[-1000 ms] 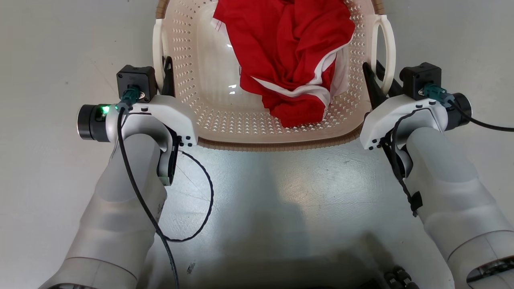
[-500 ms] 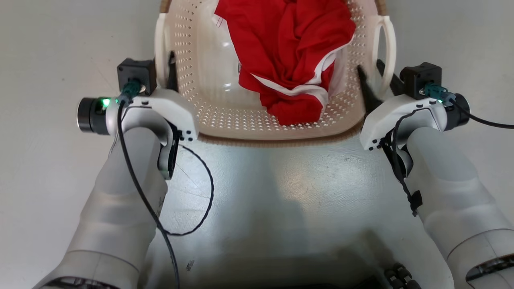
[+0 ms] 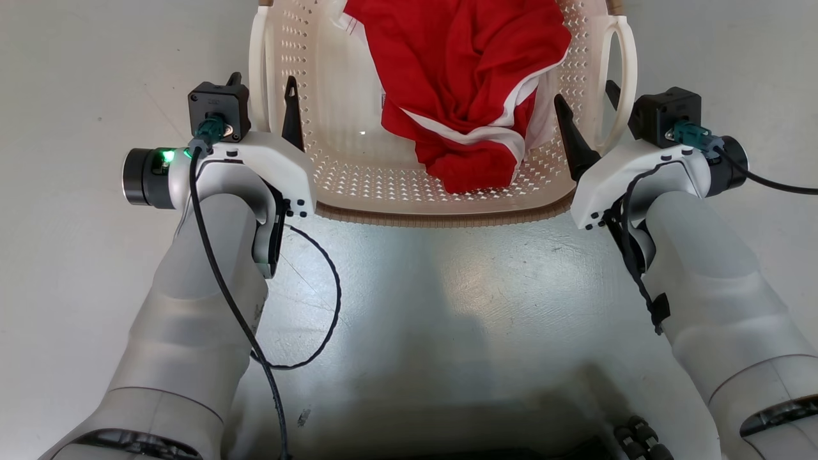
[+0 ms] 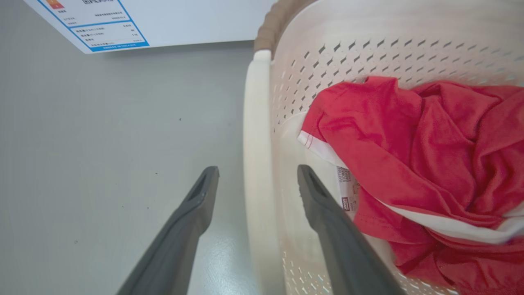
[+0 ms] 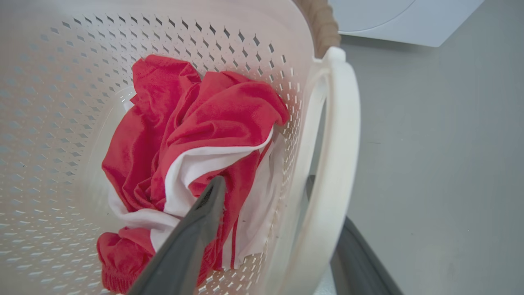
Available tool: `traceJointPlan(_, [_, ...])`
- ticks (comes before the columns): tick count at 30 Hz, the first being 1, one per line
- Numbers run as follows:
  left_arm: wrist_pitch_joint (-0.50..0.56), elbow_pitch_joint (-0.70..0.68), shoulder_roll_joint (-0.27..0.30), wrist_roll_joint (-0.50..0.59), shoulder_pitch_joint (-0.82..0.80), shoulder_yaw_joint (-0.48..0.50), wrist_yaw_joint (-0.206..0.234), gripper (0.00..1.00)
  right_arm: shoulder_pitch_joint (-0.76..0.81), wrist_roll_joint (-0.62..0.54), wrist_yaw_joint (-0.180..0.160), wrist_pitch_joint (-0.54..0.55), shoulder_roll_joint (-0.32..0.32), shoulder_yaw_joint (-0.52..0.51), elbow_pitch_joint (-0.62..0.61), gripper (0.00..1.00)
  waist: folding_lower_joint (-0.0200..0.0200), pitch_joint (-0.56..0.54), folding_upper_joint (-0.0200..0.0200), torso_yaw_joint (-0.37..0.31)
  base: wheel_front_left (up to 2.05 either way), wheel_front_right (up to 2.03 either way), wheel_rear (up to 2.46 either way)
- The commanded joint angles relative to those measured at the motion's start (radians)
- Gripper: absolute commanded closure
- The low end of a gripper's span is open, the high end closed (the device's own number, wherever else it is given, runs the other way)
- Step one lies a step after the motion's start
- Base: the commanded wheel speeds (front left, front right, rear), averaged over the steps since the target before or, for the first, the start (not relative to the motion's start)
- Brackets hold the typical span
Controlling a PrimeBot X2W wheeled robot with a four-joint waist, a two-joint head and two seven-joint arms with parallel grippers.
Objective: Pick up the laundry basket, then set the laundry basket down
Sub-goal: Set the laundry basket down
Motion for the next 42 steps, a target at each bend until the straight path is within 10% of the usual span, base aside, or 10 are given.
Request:
traceJointPlan(1, [-0.006, -0.010, 0.023, 0.016, 0.013, 0.021, 0.009, 0.00, 0.026, -0.004, 0.006, -0.012, 0.021, 0.007, -0.007, 0.00, 0.0000, 0.000, 0.0000, 0.000, 0.00, 0.00, 0.00])
traceJointPlan(42, [-0.006, -0.040, 0.022, 0.032, 0.036, 0.101, -0.009, 0.00, 0.028, -0.002, 0.006, -0.014, 0.021, -0.017, -0.029, 0.00, 0.0000, -0.053, 0.0000, -0.023, 0.00, 0.00, 0.00])
